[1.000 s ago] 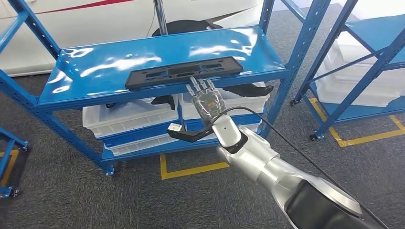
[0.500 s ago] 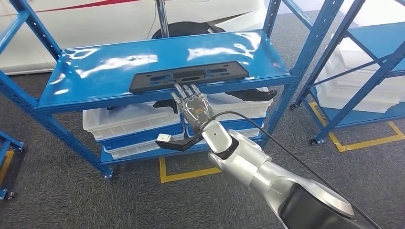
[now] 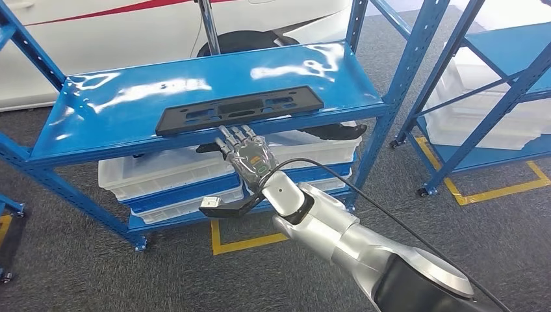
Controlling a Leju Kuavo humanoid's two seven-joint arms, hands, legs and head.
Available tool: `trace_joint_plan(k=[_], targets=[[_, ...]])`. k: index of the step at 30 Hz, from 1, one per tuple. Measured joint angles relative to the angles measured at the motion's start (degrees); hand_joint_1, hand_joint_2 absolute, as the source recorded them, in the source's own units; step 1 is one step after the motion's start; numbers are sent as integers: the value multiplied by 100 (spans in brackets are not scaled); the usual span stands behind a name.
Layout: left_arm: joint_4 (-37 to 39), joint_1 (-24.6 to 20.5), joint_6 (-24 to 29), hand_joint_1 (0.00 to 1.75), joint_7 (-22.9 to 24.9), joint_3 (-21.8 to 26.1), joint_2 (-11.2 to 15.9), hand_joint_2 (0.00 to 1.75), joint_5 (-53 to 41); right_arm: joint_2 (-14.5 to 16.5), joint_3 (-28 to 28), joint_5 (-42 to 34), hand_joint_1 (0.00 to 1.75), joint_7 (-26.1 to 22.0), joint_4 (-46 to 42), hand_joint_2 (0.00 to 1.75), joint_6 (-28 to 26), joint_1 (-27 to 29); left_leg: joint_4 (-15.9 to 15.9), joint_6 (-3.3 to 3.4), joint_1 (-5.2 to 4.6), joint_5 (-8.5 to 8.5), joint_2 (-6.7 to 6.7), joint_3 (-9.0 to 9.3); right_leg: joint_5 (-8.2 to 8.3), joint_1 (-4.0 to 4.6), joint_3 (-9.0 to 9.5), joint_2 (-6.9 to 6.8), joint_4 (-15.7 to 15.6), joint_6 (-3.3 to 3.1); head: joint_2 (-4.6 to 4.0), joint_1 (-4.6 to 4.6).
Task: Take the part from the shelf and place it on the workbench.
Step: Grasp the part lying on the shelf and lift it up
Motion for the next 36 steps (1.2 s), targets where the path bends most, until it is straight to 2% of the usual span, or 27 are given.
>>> trace_joint_plan(k=[1,2,5,7,8,10,11,12,13,14,15,16,17,18,21,22,23,25,26,27,28,29,30,31,32,33,36], targets=[[0,-1,0,0,0,-1,-1,0,0,16,7,-3,0,-3,-6,175,1,-7,-373,20,-16,146,-7,157,-26,8,21,13,1,14,0,0],[0,-3,0,0,0,-1,-1,0,0,32,15,-7,0,-6,-13,175,2,-14,-609,37,-30,213,-12,262,-44,15,29,25,0,28,0,1],[0,-9,0,0,0,-1,-4,0,1,61,46,-31,0,-15,-26,175,9,-23,-752,108,-46,183,-15,344,-90,11,33,46,-5,94,0,2],[0,-10,3,0,0,-1,-7,0,4,66,57,-47,0,-15,-31,175,13,-39,-781,173,-21,167,-12,409,-223,8,-20,25,201,154,0,7],[0,-13,5,0,0,-1,-7,0,7,67,60,-49,0,-15,-34,175,17,-47,-791,205,-10,156,-10,445,-362,3,-148,14,492,180,0,10],[0,-22,8,0,0,-1,-4,0,13,65,70,-56,0,-15,-34,175,36,-56,-791,250,-17,122,-9,485,-679,-12,-592,5,1322,212,0,15],[0,-22,8,0,0,-1,-4,0,15,60,76,-61,0,-14,-34,175,46,-54,-790,259,-20,107,-10,500,-756,-16,-801,3,1646,221,0,15],[0,-18,7,0,0,-1,-4,0,16,55,84,-66,0,-13,-34,175,54,-54,-789,262,-21,90,-13,516,-722,-16,-912,1,1759,222,0,15],[0,-12,8,0,0,-1,-5,0,19,50,90,-70,0,-12,-34,175,56,-56,-789,259,-22,73,-18,538,-575,-16,-901,-1,1631,214,0,15],[0,-8,8,0,0,-1,-5,0,20,47,96,-75,0,-11,-35,175,55,-63,-789,249,-23,53,-22,568,-352,-14,-780,-4,1297,196,0,15],[0,-5,8,0,0,-1,-6,0,22,45,103,-81,0,-11,-36,175,54,-77,-788,234,-25,29,-26,598,-109,-11,-589,-13,846,168,0,16],[0,-7,8,0,0,-1,-7,0,23,46,110,-89,0,-10,-37,175,53,-96,-780,211,-40,0,-27,620,69,-4,-409,-23,439,142,0,15],[0,-10,7,0,0,-1,-7,0,22,48,117,-94,0,-9,-38,175,53,-115,-776,188,-50,-23,-26,635,176,3,-280,-31,152,120,0,15],[0,-12,7,0,0,-1,-7,0,19,49,124,-98,0,-7,-39,175,54,-130,-774,160,-58,-44,-25,643,209,14,-212,-34,3,97,0,14],[0,-16,8,0,0,-1,-4,0,9,55,132,-107,0,0,-43,175,58,-145,-743,78,-55,-110,-18,642,197,9,-178,-20,-57,36,0,13],[0,-19,8,0,0,-1,-4,0,7,60,133,-111,0,1,-44,175,62,-154,-612,46,-47,-192,-17,582,198,-8,-164,-19,-72,14,0,10],[0,-23,8,0,0,-2,-4,0,4,69,134,-114,0,-3,-45,175,68,-162,-349,10,-35,-328,-17,457,196,-24,-149,-20,-85,-6,0,7],[0,-25,7,0,0,-3,-9,0,-1,88,140,-117,0,-18,-47,175,89,-164,449,-53,5,-651,-17,46,170,-26,-134,-27,-84,-30,0,-1],[0,-22,7,0,0,-3,-11,0,-3,94,145,-118,0,-26,-48,175,98,-154,803,-74,22,-747,-16,-156,154,-18,-122,-30,-82,-30,0,-2],[0,-16,7,0,0,-4,-13,0,-5,98,152,-120,0,-31,-48,175,105,-140,974,-88,33,-739,-16,-281,133,-14,-101,-32,-80,-25,0,-2],[0,-12,8,0,0,-4,-13,0,-7,99,160,-122,0,-35,-48,175,110,-128,929,-95,40,-626,-15,-303,109,-12,-69,-27,-78,-12,0,-2],[0,-10,8,0,0,-5,-13,0,-8,100,166,-125,0,-36,-48,175,113,-122,645,-99,44,-412,-14,-207,81,-18,-26,-26,-77,2,0,-2],[0,-8,8,0,0,-5,-13,0,-11,102,172,-128,0,-36,-53,175,115,-121,209,-104,48,-155,-14,-33,48,-25,20,-25,-80,25,0,-2],[0,-8,9,0,0,-6,-14,0,-14,104,177,-131,0,-35,-57,175,116,-130,-207,-105,41,27,-18,157,15,-22,56,-22,-76,52,0,-3],[0,-9,9,0,0,-8,-15,0,-15,108,181,-135,0,-35,-62,175,117,-142,-523,-86,36,134,-22,305,-12,-17,76,-16,-72,77,1,-3],[0,-9,9,0,0,-10,-16,0,-16,113,187,-143,0,-35,-66,175,117,-150,-693,-61,27,158,-25,387,-31,-10,81,-9,-71,99,1,-1],[0,-11,9,0,0,-18,-17,0,-9,120,209,-170,0,-37,-70,175,118,-159,-746,59,10,102,-29,437,-85,-16,85,1,-48,160,0,8]])
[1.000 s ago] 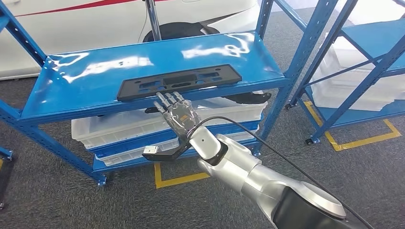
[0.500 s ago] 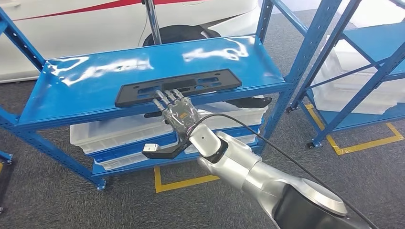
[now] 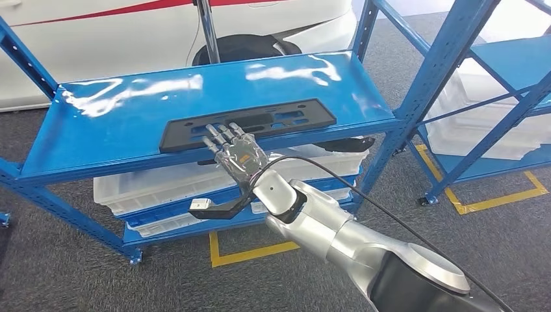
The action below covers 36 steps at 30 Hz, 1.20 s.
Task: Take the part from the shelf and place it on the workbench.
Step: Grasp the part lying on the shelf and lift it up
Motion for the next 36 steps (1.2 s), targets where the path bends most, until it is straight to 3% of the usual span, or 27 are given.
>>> trace_joint_plan(k=[2,5,6,7,8,10,12,15,17,20,21,22,23,25,27,30,32,33,36], targets=[[1,-4,3,0,0,-1,1,0,2,0,4,-8,0,-1,-4,175,0,-10,-12,77,5,-21,2,50,-173,-10,-130,-13,325,46,1,5],[2,-17,-1,0,0,-2,2,0,3,-3,16,-44,0,-21,-5,175,3,5,-13,161,-22,-75,7,114,-587,-14,-797,-24,1518,60,0,11],[2,-18,-4,0,0,-3,2,0,3,-5,20,-57,0,-31,-4,175,4,20,-13,178,-37,-93,6,135,-618,-11,-986,-24,1783,48,0,11],[2,-17,-7,0,0,-3,2,0,3,-9,21,-66,0,-37,-4,175,4,32,-13,189,-51,-113,0,162,-518,-1,-1058,-24,1794,21,0,11],[2,-17,-9,0,0,-3,2,0,3,-11,21,-69,0,-43,-4,175,4,36,-13,195,-64,-136,-6,195,-318,14,-1006,-24,1565,-18,0,11],[2,-20,-12,0,0,-4,-2,0,3,-13,21,-79,0,-51,-4,175,10,25,-14,189,-81,-188,-16,265,177,74,-663,-29,689,-137,0,11],[2,-25,-21,0,0,-7,-10,0,3,-12,22,-107,0,-62,-5,175,27,8,-12,150,-90,-238,-17,295,383,122,-399,-50,95,-207,0,11],[2,-28,-29,0,0,-9,-12,0,3,-19,22,-146,0,-70,-6,175,62,-4,-10,73,-85,-302,-10,297,362,111,-329,-53,-44,-205,0,12],[2,-36,-31,0,0,-9,-9,0,4,-25,20,-188,0,-66,-6,175,91,-27,211,14,-83,-448,-4,204,364,65,-282,-49,-100,-218,0,5],[3,-44,-31,0,0,-9,-8,0,8,-35,20,-261,0,-39,-6,175,145,-41,1295,-92,-21,-881,-2,-366,334,40,-242,-48,-117,-234,0,-9],[3,-34,-31,0,0,-9,-7,0,9,-47,21,-279,0,-29,-5,175,163,-33,1590,-126,3,-937,-1,-555,317,35,-229,-44,-116,-228,0,-10],[4,-22,-31,0,0,-9,-5,0,9,-64,21,-296,0,-18,-5,175,178,-25,1677,-161,27,-879,2,-650,296,25,-208,-39,-114,-217,0,-10],[4,-13,-31,0,0,-9,-4,0,9,-81,21,-314,0,-7,-4,175,197,-22,1535,-195,49,-719,4,-632,273,11,-177,-33,-112,-199,0,-10],[4,-6,-32,0,0,-9,-3,0,9,-112,20,-350,0,14,-4,175,236,-29,723,-258,93,-229,11,-318,213,-17,-93,-24,-109,-144,0,-11],[4,-13,-34,0,-1,-9,-5,0,8,-136,19,-388,0,38,-3,175,281,-49,67,-242,95,12,1,-16,156,-13,-49,-13,-95,-78,0,-11],[6,-13,-36,0,0,-9,-6,0,5,-188,14,-468,0,74,0,175,388,-64,-68,-96,62,-20,-10,75,107,-18,-44,-3,-81,-2,1,-1],[7,-14,-35,0,-1,-9,-2,0,6,-232,4,-532,0,94,3,175,473,-70,-81,-6,62,-41,-9,125,-16,-38,-115,-13,136,49,1,6],[7,-16,-35,0,-2,-9,1,0,6,-256,-1,-565,0,105,4,175,522,-72,-88,35,66,-57,-6,159,-143,-45,-251,-18,433,68,1,10],[7,-14,-35,0,-4,-9,4,0,5,-337,-1,-650,0,148,22,175,659,-55,-87,105,51,-129,0,240,-521,-48,-926,-23,1617,85,0,18]])
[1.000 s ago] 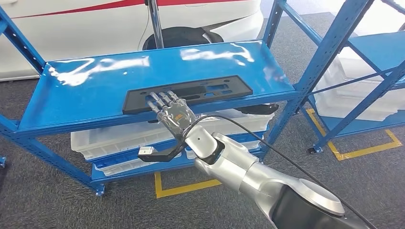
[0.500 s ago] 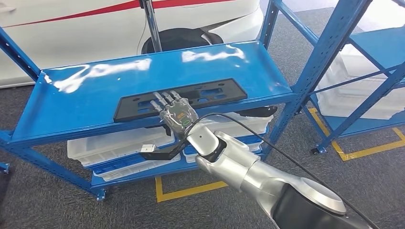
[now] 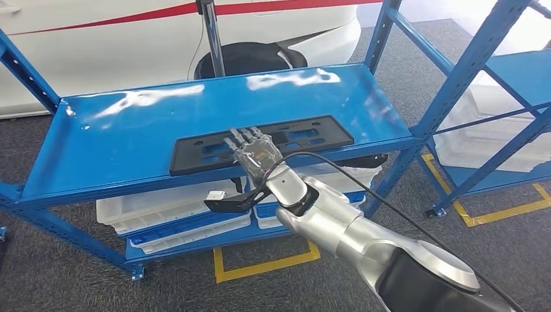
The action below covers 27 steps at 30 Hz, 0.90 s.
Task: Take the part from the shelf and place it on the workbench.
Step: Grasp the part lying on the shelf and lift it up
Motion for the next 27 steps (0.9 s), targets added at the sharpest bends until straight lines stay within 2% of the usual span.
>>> trace_joint_plan(k=[1,2,3,4,5,6,7,9,11,12,14,15,16,17,18,20,21,22,25,27], targets=[[0,7,0,0,0,0,0,0,1,-26,1,-16,0,16,13,175,32,7,0,5,-4,-25,-3,28,19,0,-135,0,150,-5,0,1],[0,16,1,0,0,0,0,0,2,-48,1,-28,0,31,25,175,58,10,0,0,-5,-53,-7,65,166,1,-146,0,47,-18,0,1],[0,24,1,0,0,0,0,0,3,-67,1,-36,0,44,34,175,79,7,1,-8,-6,-86,-12,109,396,1,-44,0,-272,-38,0,2],[0,30,2,0,-2,0,0,0,5,-83,1,-48,0,54,39,175,95,1,0,-24,-6,-122,-16,153,657,2,133,-2,-722,-63,0,2],[0,28,2,0,-5,0,0,0,11,-96,1,-61,0,62,41,175,112,-9,5,-50,-21,-164,-20,187,845,10,318,-4,-1157,-80,0,2],[0,25,3,0,-9,0,0,0,21,-104,1,-76,0,70,42,175,127,-17,5,-77,-28,-198,-21,207,945,18,447,-4,-1453,-93,0,1],[0,22,3,0,-15,0,0,0,32,-114,1,-89,0,77,44,175,142,-23,2,-109,-35,-226,-23,215,964,31,515,-2,-1610,-107,0,0],[0,22,6,0,-23,0,1,0,48,-131,0,-100,0,88,45,175,160,-28,-19,-171,-27,-262,-21,231,919,50,534,7,-1649,-145,0,0],[0,23,8,0,-27,0,2,0,53,-141,-1,-102,0,93,46,175,163,-38,121,-230,-11,-362,-10,185,895,39,575,10,-1674,-203,0,-3],[0,22,9,0,-27,0,3,0,57,-142,-2,-102,0,94,46,175,162,-44,360,-256,-4,-472,-5,69,882,28,602,9,-1685,-230,0,-7],[1,25,9,0,-28,0,2,0,61,-143,0,-103,0,95,48,175,166,-46,1169,-300,7,-758,1,-388,837,31,643,9,-1687,-280,0,-14],[1,31,9,0,-28,0,2,0,61,-145,2,-107,0,95,52,175,172,-37,1562,-320,13,-850,2,-642,813,39,662,11,-1686,-295,0,-16],[2,40,9,0,-28,0,2,0,60,-146,4,-114,0,95,57,175,180,-27,1779,-333,17,-840,3,-821,785,46,689,14,-1685,-302,0,-16],[2,49,9,0,-28,0,2,0,59,-148,5,-122,0,96,63,175,189,-20,1766,-335,18,-720,4,-888,756,55,726,19,-1684,-301,0,-17],[3,54,9,0,-28,0,3,0,61,-148,7,-131,0,97,66,175,195,-17,1506,-320,16,-493,5,-828,721,60,777,24,-1684,-294,0,-18],[7,57,10,0,-30,0,13,0,64,-148,7,-137,0,99,69,175,201,-22,647,-234,-22,26,5,-506,646,76,888,30,-1687,-268,0,-16],[10,54,10,0,-32,0,20,0,65,-148,7,-138,0,99,70,175,202,-28,285,-184,-48,176,7,-358,613,83,918,31,-1686,-251,1,-15],[13,50,10,0,-35,0,27,0,65,-148,8,-138,0,99,71,175,203,-31,75,-144,-74,238,8,-271,590,85,928,31,-1686,-231,1,-14],[15,57,9,0,-44,0,28,0,65,-148,9,-146,0,88,68,175,197,-34,-49,-75,-81,196,7,-195,537,76,930,27,-1680,-154,0,-14],[16,56,14,0,-56,0,28,0,65,-148,9,-177,0,37,63,175,194,-41,-97,-33,-43,184,8,-113,391,68,832,19,-1408,-87,0,-9]])
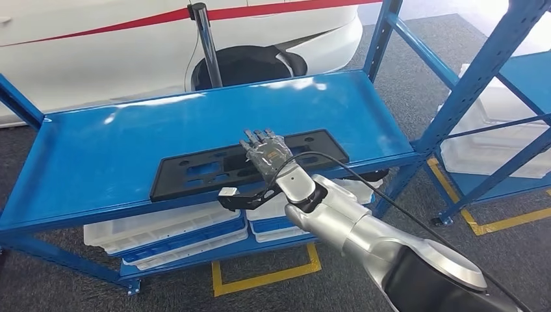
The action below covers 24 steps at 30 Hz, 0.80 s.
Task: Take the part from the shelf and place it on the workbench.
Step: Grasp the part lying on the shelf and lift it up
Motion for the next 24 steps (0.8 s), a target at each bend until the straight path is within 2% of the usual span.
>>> trace_joint_plan(k=[1,3,4,5,6,8,9,10,11,12,14,15,16,18,21,22,24], targets=[[1,-6,4,0,-5,0,1,0,0,-1,3,-30,0,-53,-2,175,3,5,-13,22,10,-13,2,41,-139,-17,-157,-5,321,32,0,3],[1,-18,3,0,-6,0,3,0,0,0,13,-106,0,-206,-7,175,25,39,-15,54,17,-58,3,97,-439,-56,-623,-8,1151,85,0,7],[1,-16,-7,0,-9,0,3,0,0,1,20,-137,0,-285,-18,175,43,60,-14,52,26,-85,2,126,-481,-80,-807,-11,1418,110,0,7],[1,-11,-18,0,-14,0,3,0,0,3,30,-165,0,-355,-31,175,72,77,-12,38,40,-113,-2,159,-412,-105,-888,-16,1475,134,0,7],[1,-8,-30,0,-23,0,2,0,0,9,42,-184,0,-411,-44,175,107,90,-7,13,58,-146,-10,197,-227,-133,-840,-24,1279,159,0,7],[1,-12,-48,0,-31,0,2,0,1,25,71,-216,0,-486,-67,175,184,115,26,-65,89,-226,-31,262,235,-189,-505,-46,461,209,0,8],[1,-20,-55,0,-31,0,2,0,1,44,86,-227,0,-509,-82,175,214,131,53,-112,91,-270,-41,274,384,-203,-353,-42,109,210,0,9],[1,-27,-59,0,-31,0,2,0,1,61,101,-237,0,-525,-98,175,236,147,72,-149,90,-303,-46,276,451,-204,-262,-35,-103,194,0,8],[2,-31,-62,0,-31,0,4,0,1,82,120,-250,0,-542,-116,175,254,162,89,-155,86,-328,-50,269,460,-199,-234,-24,-186,173,0,8],[2,-34,-63,0,-31,0,5,0,1,104,138,-263,14,-563,-128,175,276,178,92,-132,87,-334,-49,266,464,-189,-242,-11,-190,146,0,7],[3,-31,-66,0,-32,0,7,0,0,134,175,-299,92,-612,-137,175,320,202,73,-65,96,-324,-45,273,472,-178,-255,-3,-195,131,0,5],[3,-32,-67,0,-33,0,6,0,-1,146,190,-315,134,-634,-137,175,341,215,54,-52,100,-316,-41,281,468,-171,-258,2,-194,123,0,5],[3,-37,-68,0,-34,0,5,0,-1,157,206,-329,164,-652,-137,175,352,228,34,-52,104,-315,-39,290,462,-163,-260,7,-194,111,0,5],[3,-49,-68,0,-35,0,5,0,-2,175,240,-343,174,-684,-138,175,362,259,1,-56,111,-313,-35,307,451,-150,-260,12,-193,80,0,5],[3,-57,-64,0,-33,0,5,0,-1,194,281,-368,175,-716,-138,175,361,293,-29,-87,117,-300,-32,318,442,-135,-261,14,-191,50,0,5],[3,-57,-63,0,-33,0,5,0,-1,199,294,-373,175,-719,-138,175,360,297,-33,-112,121,-297,-32,318,440,-130,-261,13,-190,46,0,5],[3,-56,-61,0,-33,0,4,0,0,205,319,-375,175,-721,-139,175,357,300,-39,-205,135,-298,-33,318,439,-119,-262,13,-188,33,0,5]])
